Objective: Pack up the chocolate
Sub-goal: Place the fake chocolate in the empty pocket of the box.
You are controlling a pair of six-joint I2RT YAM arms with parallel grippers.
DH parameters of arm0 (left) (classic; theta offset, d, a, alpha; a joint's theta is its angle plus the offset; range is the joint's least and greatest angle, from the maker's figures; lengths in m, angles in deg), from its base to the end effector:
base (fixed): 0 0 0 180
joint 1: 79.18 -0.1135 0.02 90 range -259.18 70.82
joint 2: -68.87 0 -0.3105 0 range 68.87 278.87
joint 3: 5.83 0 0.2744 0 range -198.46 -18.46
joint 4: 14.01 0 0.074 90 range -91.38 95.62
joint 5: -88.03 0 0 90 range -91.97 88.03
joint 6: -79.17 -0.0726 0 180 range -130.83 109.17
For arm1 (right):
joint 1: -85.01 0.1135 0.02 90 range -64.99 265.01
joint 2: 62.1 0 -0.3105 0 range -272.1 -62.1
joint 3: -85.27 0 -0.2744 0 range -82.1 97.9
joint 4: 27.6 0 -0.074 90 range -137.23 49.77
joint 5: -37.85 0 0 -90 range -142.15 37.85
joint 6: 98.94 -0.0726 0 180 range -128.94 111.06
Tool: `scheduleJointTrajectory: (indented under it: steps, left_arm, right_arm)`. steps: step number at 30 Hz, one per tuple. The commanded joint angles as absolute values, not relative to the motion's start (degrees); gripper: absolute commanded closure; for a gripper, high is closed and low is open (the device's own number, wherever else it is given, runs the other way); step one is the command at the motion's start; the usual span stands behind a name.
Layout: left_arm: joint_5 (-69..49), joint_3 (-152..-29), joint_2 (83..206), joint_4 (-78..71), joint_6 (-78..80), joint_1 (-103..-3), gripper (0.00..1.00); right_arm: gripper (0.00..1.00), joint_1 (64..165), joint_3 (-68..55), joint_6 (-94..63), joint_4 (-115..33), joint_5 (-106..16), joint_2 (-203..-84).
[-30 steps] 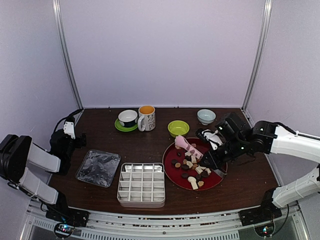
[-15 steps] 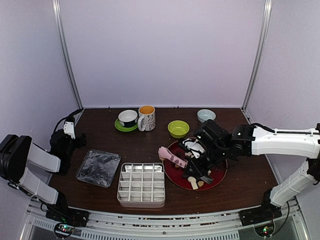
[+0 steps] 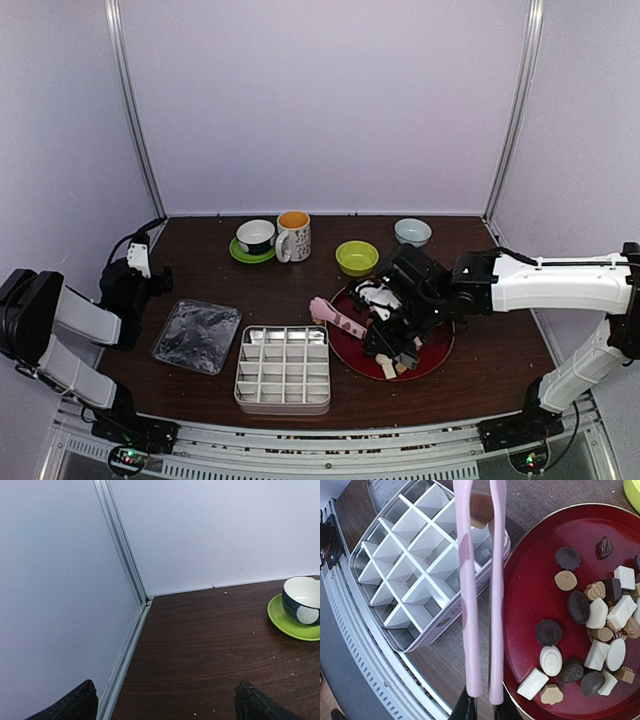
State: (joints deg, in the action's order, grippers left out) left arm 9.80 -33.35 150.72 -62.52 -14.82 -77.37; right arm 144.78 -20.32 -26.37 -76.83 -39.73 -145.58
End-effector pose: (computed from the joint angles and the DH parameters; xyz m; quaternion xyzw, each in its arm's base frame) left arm 0.2806 0.0059 0.1832 -0.0313 0.7407 0.0888 0.6652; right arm 0.1536 0.2946 0.2555 -0.3729 0.8811 0.2507 0.1473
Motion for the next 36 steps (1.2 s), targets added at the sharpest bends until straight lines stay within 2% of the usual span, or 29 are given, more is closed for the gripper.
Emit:
scheduleJointTrajectory:
  steps: [1, 18, 36]
  left_arm:
    - [10.1, -34.3, 150.6, -63.9, -14.8, -77.9, 0.02]
    - [10.1, -34.3, 150.7, -63.9, -14.8, -77.9, 0.02]
    - [10.1, -34.3, 150.6, -63.9, -14.8, -77.9, 0.02]
  right_arm:
    - [0.88, 145.3, -18.6, -25.5, -76.6, -42.0, -146.1]
    - [0.88, 146.4, -18.3, -24.5, -78.2, -43.5, -148.4]
    - [0.74, 146.6, -16.8, -24.1, -78.9, -44.6, -149.9]
